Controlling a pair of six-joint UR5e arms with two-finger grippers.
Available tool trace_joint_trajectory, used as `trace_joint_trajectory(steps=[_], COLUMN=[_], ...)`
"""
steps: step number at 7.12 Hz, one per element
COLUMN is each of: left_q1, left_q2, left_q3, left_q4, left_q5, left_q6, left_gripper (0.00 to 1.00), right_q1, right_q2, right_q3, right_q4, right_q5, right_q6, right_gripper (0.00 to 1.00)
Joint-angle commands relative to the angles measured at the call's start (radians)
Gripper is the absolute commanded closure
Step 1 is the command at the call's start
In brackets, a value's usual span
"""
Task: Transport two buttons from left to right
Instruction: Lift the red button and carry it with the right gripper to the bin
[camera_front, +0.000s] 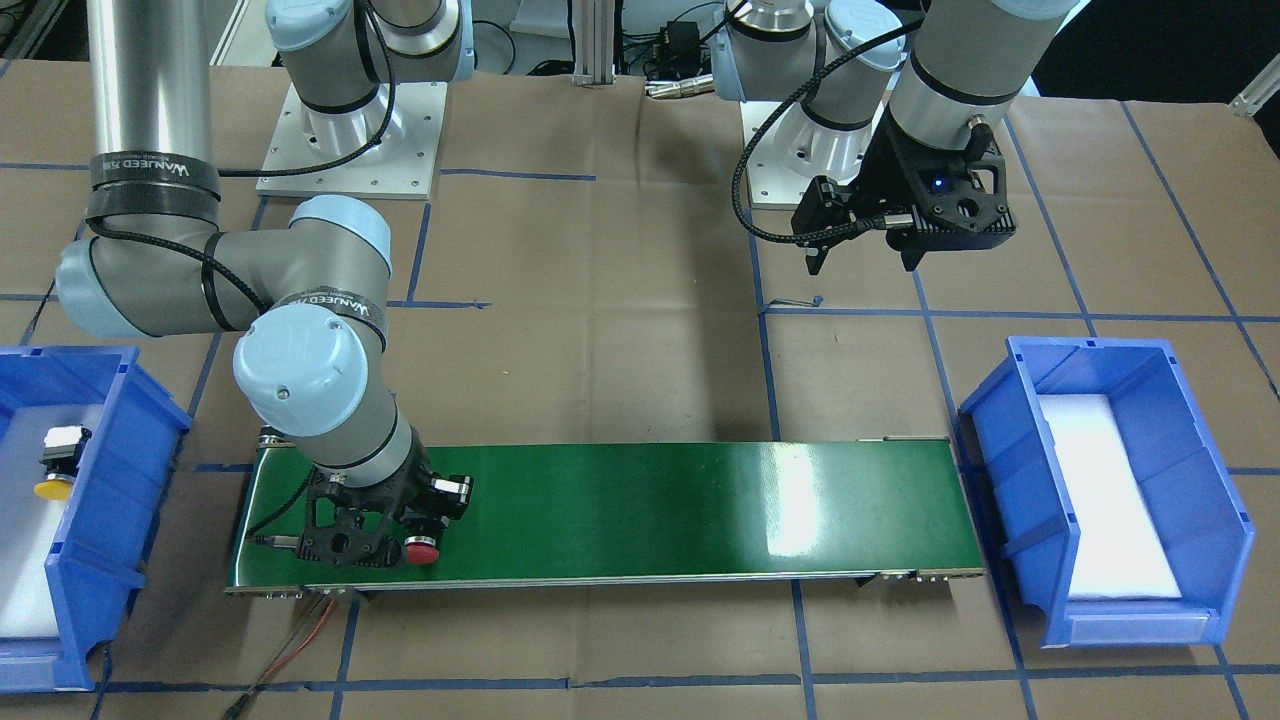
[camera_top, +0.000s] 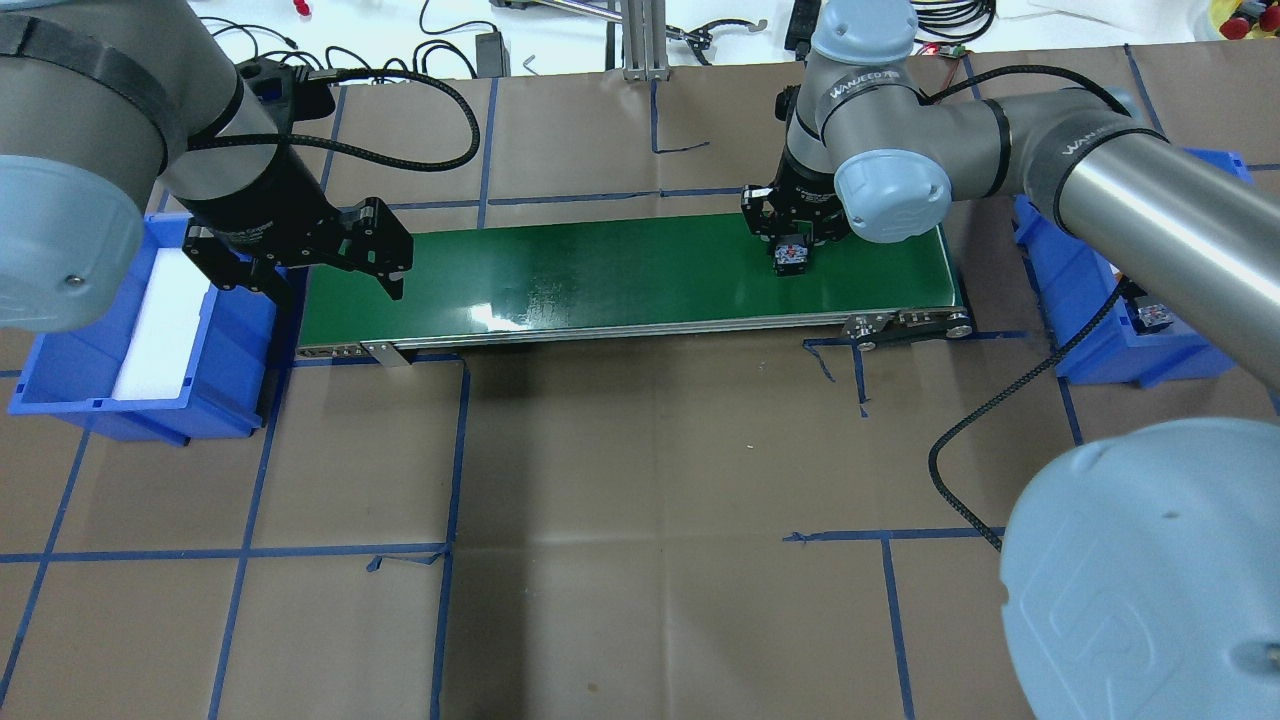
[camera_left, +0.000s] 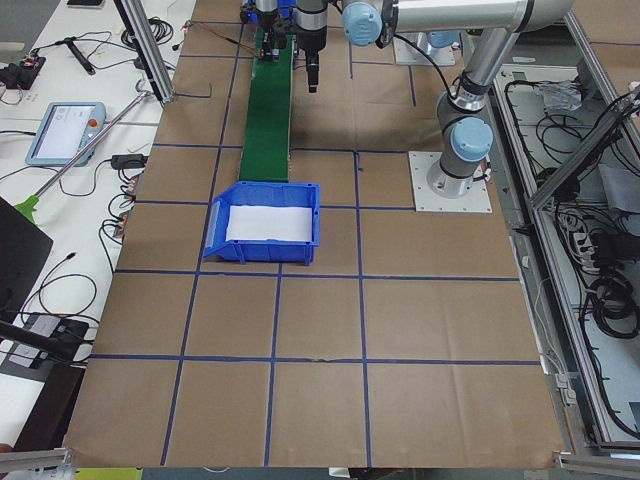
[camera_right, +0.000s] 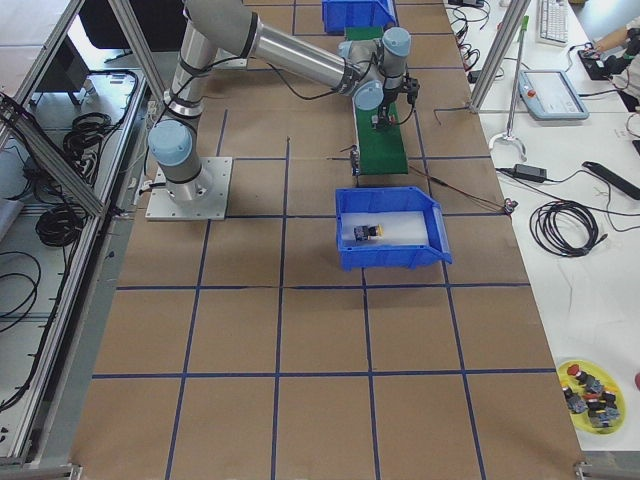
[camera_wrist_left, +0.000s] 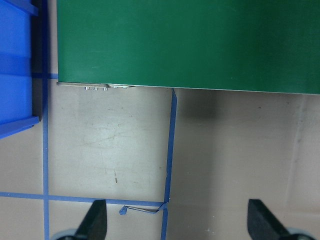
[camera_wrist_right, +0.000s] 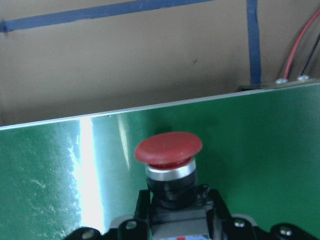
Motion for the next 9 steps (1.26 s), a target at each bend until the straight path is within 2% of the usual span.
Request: trace_joint_trajectory(steps=[1,4,6,8,9], left_q1=[0.0,0.0,0.0,0.0,0.0], left_q2=[0.0,0.0,0.0,0.0,0.0], left_q3=[0.0,0.0,0.0,0.0,0.0], left_q4=[0.0,0.0,0.0,0.0,0.0], left_q5=[0.0,0.0,0.002,0.002,0.002], left_q6=[0.0,0.002,0.0,0.002,0.002], left_gripper=[0.0,0.0,0.0,0.0,0.0], right_q1=[-0.032,-0.246,-0.425,-0.548,-0.556], right_q2=[-0.05,-0.163,-0.17,-0.104,-0.071], right_q3=[-0.067,-0.237,-0.265,-0.262,-0.262], right_q4=[0.079,0.335,0.334,0.295,0.263], right_q5=[-0.041,-0.039,-0.074,-0.058,-0.055], right_q6=[-0.019,-0.375,-0.689,-0.735,-0.799], right_gripper=[0.96,0.96,0.96,0.96,0.96])
